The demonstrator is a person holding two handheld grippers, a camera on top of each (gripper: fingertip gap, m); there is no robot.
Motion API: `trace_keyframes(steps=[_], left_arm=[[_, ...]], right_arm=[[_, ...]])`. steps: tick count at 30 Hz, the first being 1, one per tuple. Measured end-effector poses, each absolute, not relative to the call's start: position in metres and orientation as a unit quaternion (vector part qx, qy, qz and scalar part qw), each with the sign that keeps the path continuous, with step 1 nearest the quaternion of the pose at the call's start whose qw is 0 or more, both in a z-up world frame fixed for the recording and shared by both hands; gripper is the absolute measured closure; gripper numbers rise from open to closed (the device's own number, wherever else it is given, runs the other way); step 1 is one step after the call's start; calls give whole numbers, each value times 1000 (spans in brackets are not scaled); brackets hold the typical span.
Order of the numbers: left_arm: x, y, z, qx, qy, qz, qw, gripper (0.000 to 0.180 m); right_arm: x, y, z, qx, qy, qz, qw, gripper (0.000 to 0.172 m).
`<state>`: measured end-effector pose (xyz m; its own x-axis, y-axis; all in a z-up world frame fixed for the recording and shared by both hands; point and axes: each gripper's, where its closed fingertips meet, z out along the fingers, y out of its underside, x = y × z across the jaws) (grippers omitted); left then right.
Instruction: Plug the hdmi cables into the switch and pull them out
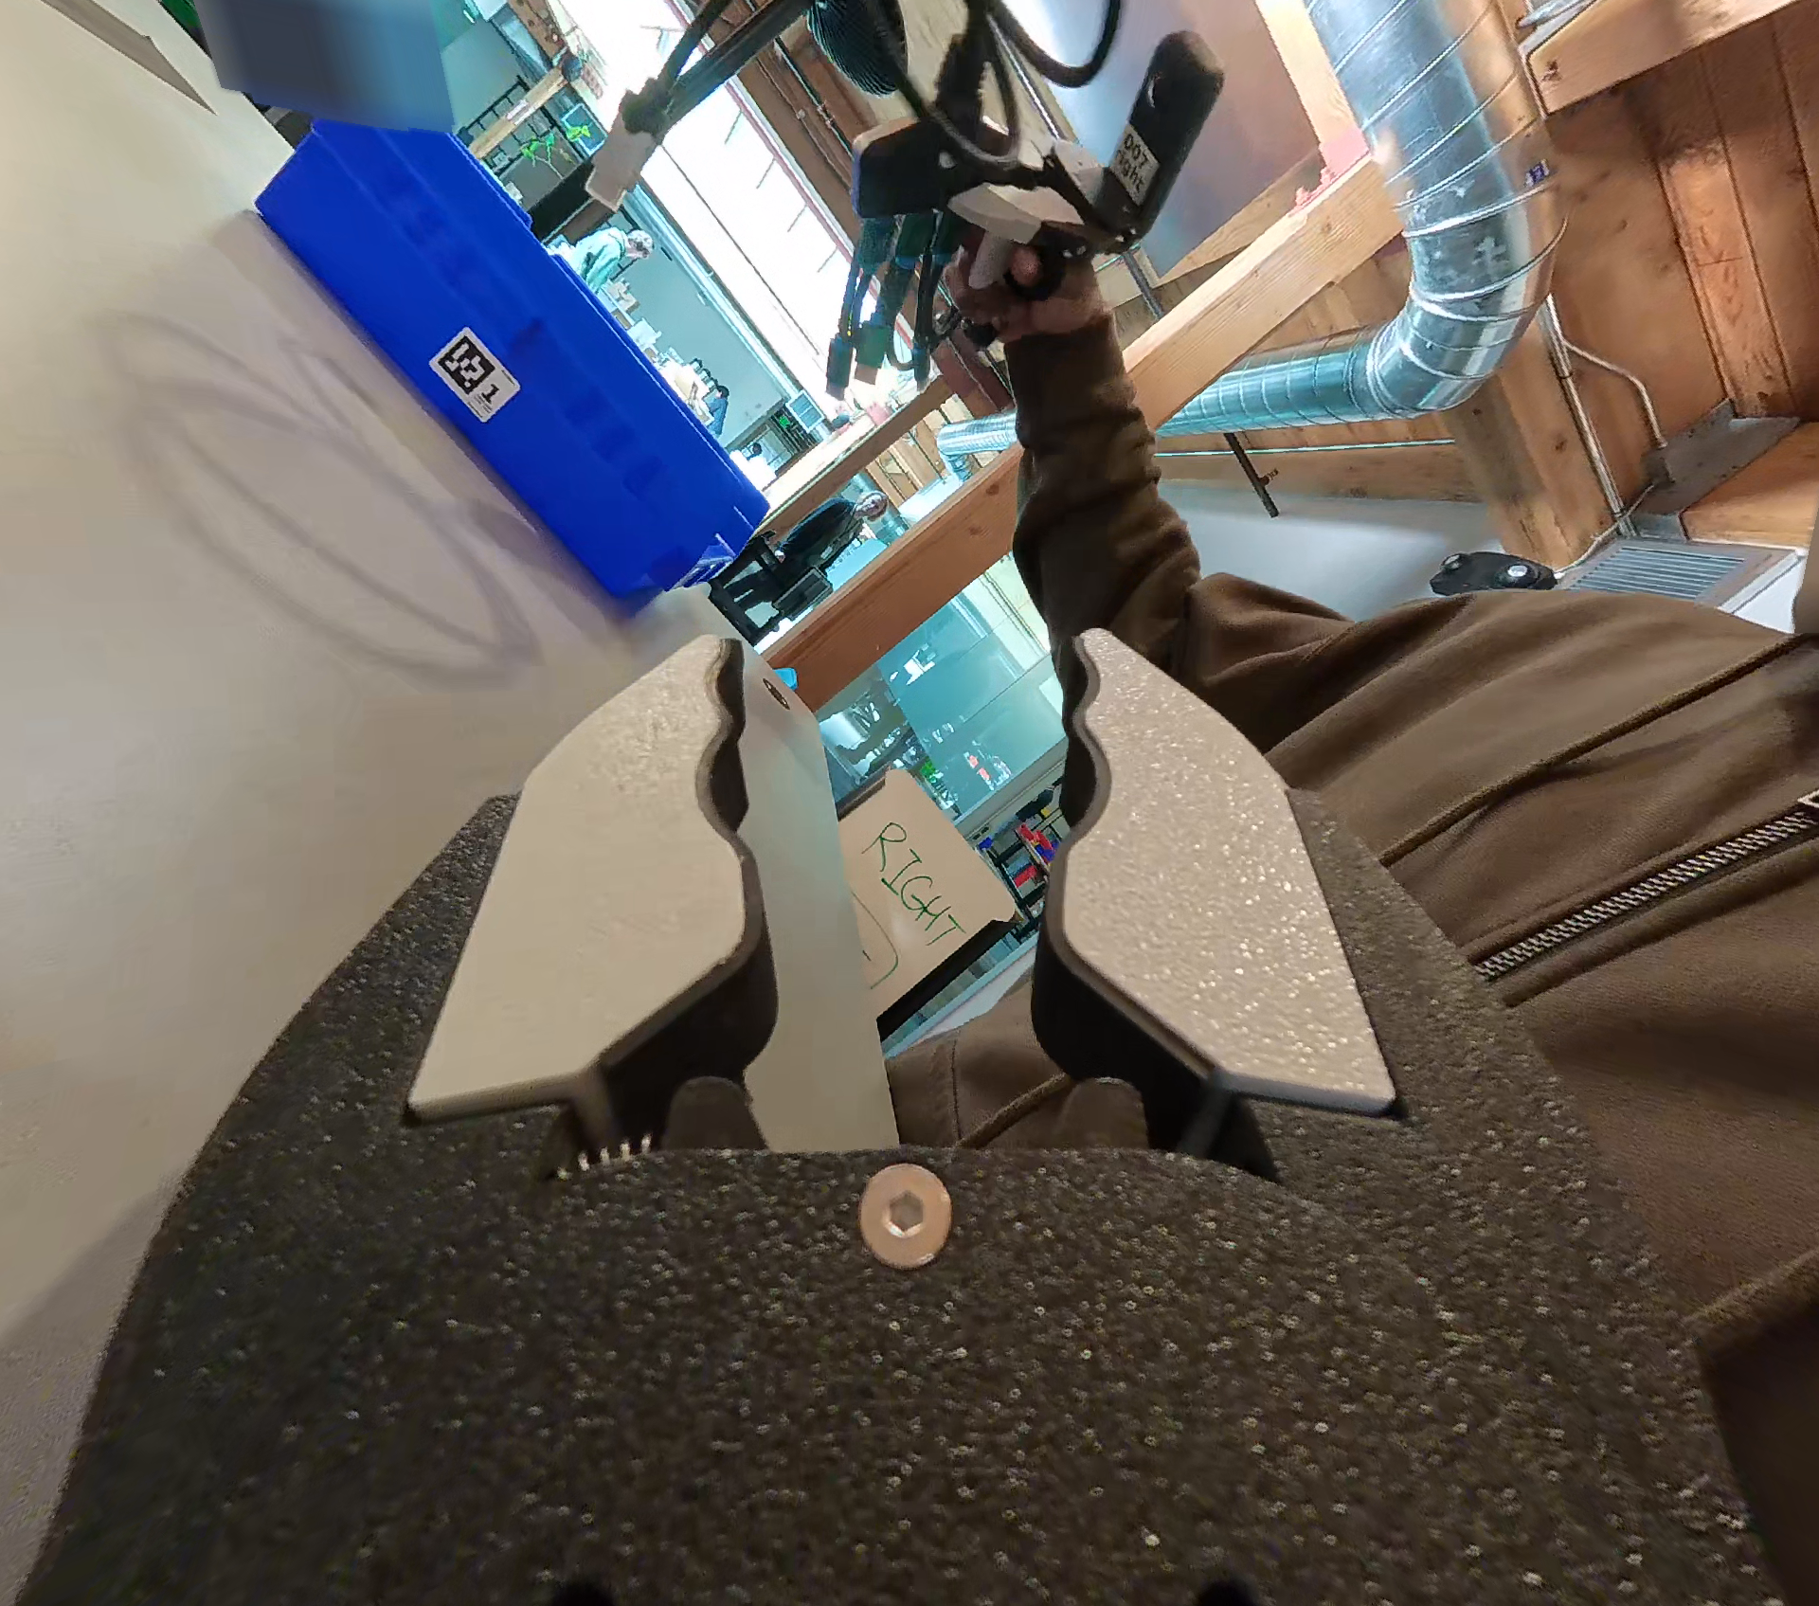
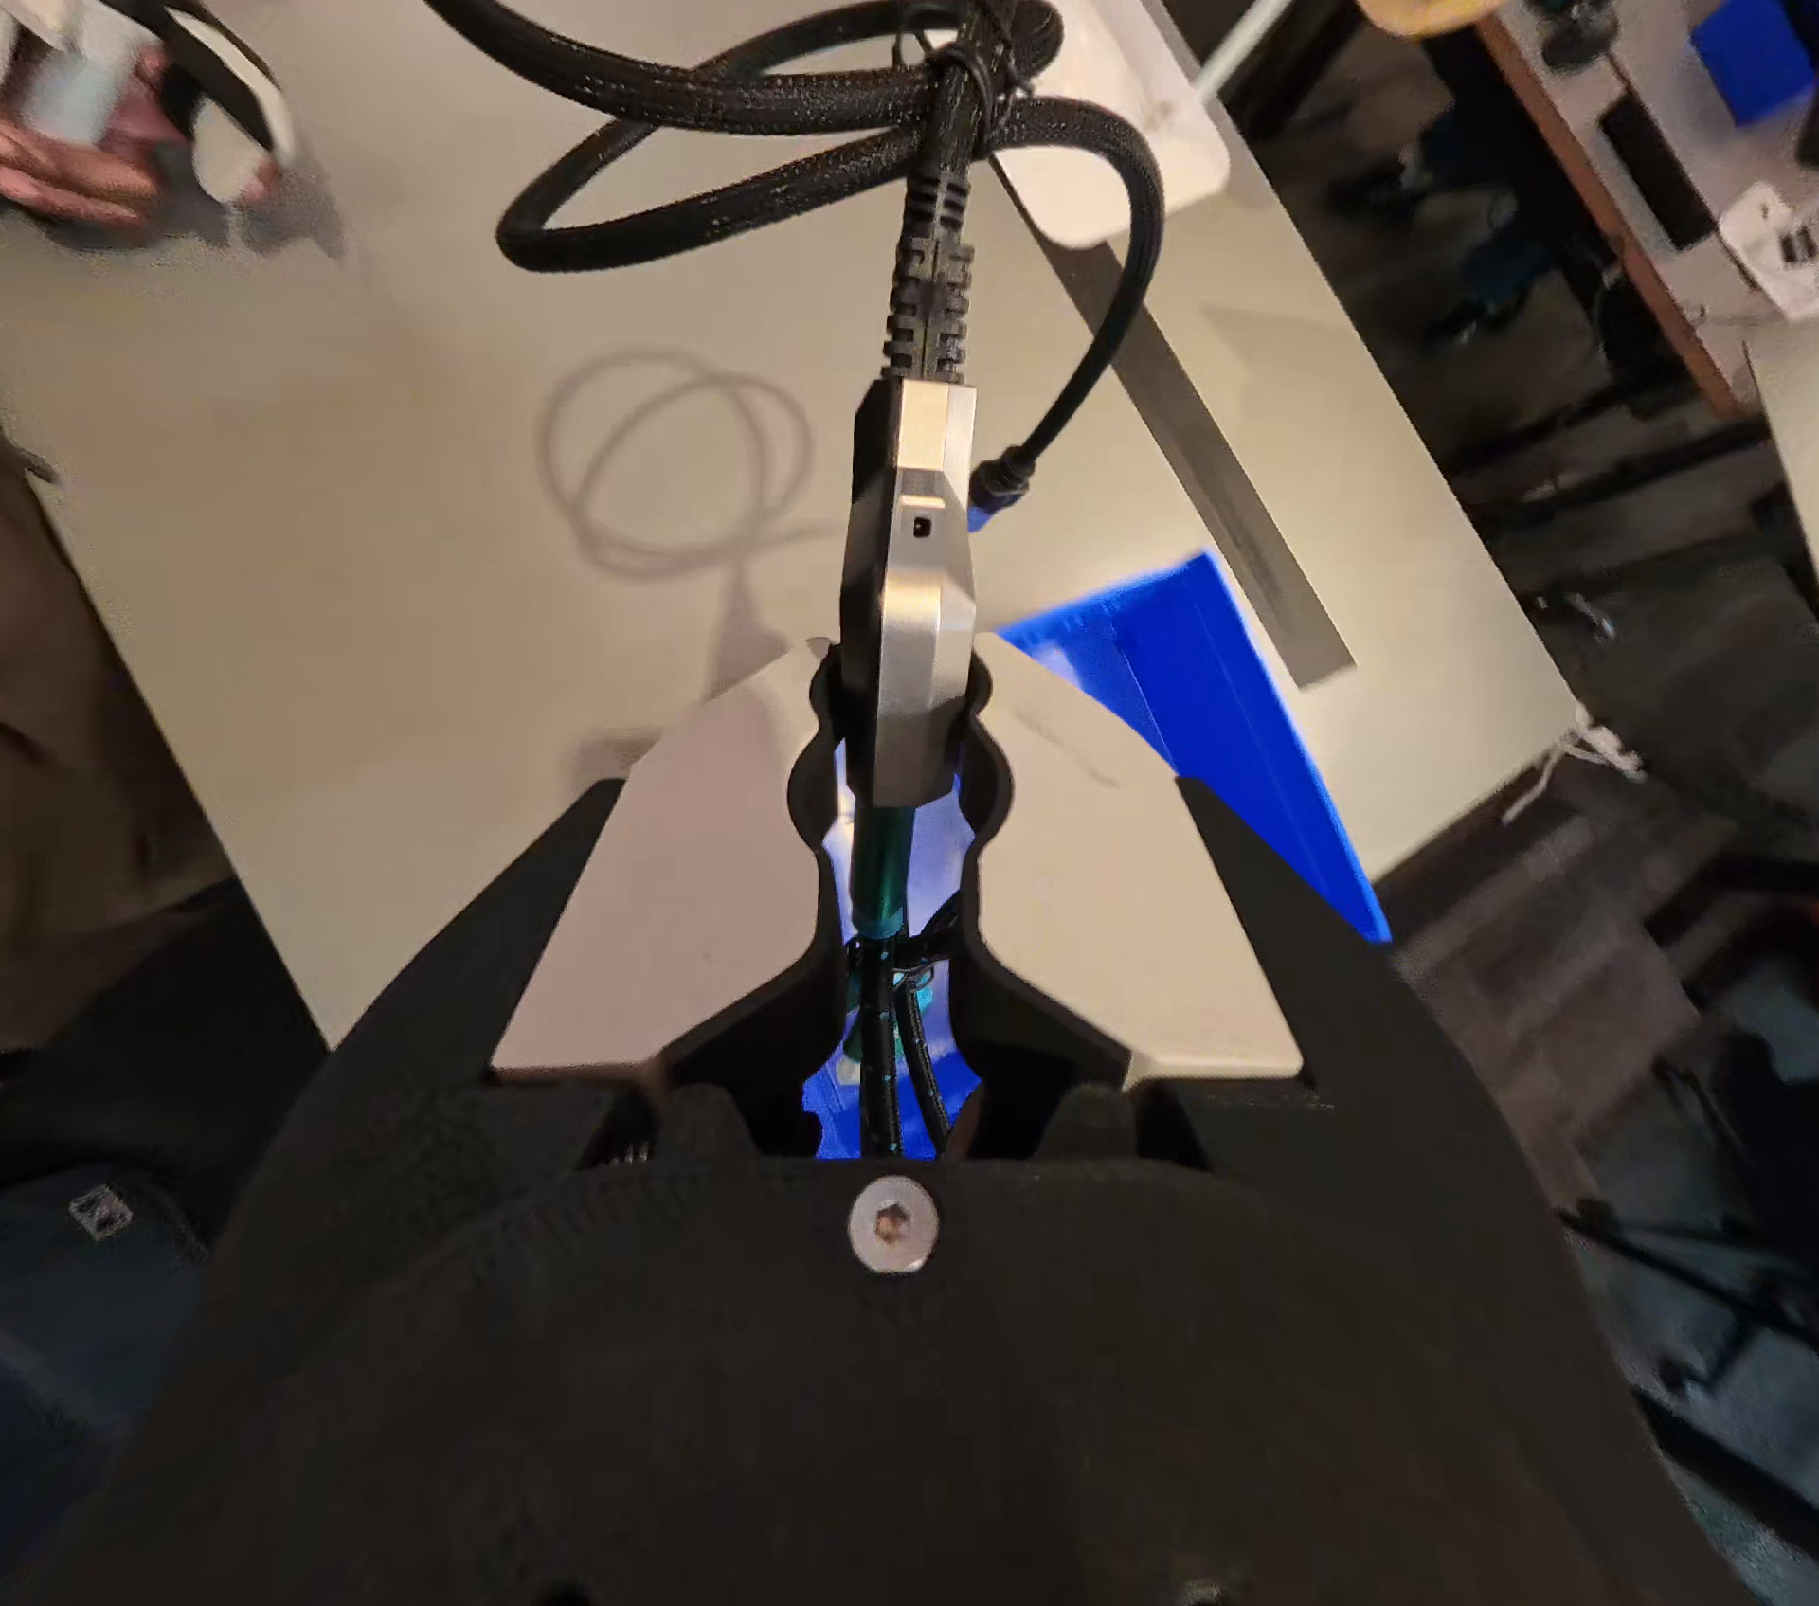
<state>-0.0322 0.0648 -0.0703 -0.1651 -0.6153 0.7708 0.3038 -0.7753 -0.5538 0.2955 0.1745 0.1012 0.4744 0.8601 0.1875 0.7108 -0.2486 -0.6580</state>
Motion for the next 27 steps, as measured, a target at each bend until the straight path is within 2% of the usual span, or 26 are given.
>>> trace_keyframes(steps=[11, 27], left_arm=[[-31, 63, -72, -578, 128, -745, 307, 118], [-35, 65, -76, -590, 112, -736, 312, 119]], right_arm=[[376, 255, 46, -829, -492, 27, 266, 151], [334, 321, -12, -790, -482, 128, 356, 151]])
